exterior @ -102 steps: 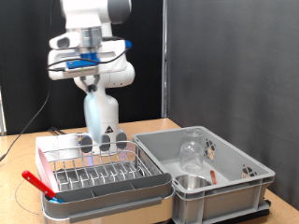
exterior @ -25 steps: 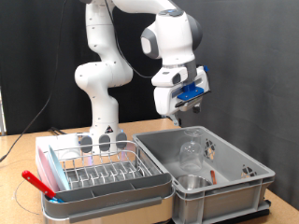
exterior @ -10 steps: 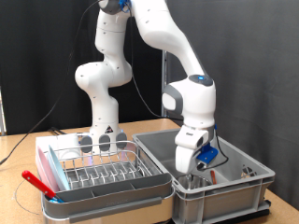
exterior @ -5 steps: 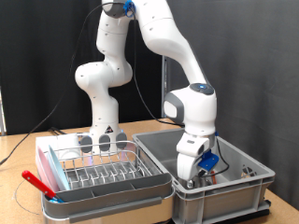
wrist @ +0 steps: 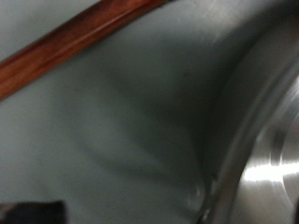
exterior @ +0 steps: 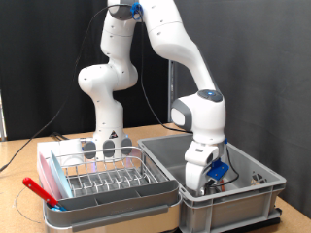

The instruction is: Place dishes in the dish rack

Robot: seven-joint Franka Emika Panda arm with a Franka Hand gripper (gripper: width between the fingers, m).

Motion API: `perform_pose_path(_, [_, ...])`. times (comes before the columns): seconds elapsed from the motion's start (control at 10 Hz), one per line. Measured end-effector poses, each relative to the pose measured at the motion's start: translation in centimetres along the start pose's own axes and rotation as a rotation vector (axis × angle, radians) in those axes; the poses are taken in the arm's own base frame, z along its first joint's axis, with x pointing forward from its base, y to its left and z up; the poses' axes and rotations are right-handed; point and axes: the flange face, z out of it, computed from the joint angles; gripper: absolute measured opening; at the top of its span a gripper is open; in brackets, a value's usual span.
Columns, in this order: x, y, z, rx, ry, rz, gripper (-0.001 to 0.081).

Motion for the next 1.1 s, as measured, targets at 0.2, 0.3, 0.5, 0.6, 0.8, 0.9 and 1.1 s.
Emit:
perform_pose_path(0.2, [0.0, 0.1, 0.1, 0.003, -0.001, 0.008, 0.0381])
perform_pose_path(0.3, [0.1, 0.1, 0.2, 0.004, -0.001, 0.012, 0.0246])
perform_pose_path(0.5, [0.2, 0.2, 0.0, 0.012, 0.0, 0.026, 0.0126])
perform_pose_path(0.6, [0.3, 0.2, 0.0, 0.019, -0.002, 0.033, 0.0126])
perform_pose_path(0.8, [0.3, 0.3, -0.3, 0.037, -0.003, 0.032, 0.0124])
perform_pose_path(0.9, [0.4, 0.2, -0.6, 0.055, -0.003, 0.026, 0.0124])
perform_pose_path(1.1, [0.5, -0.1, -2.3, 0.118, 0.008, 0.003, 0.0112])
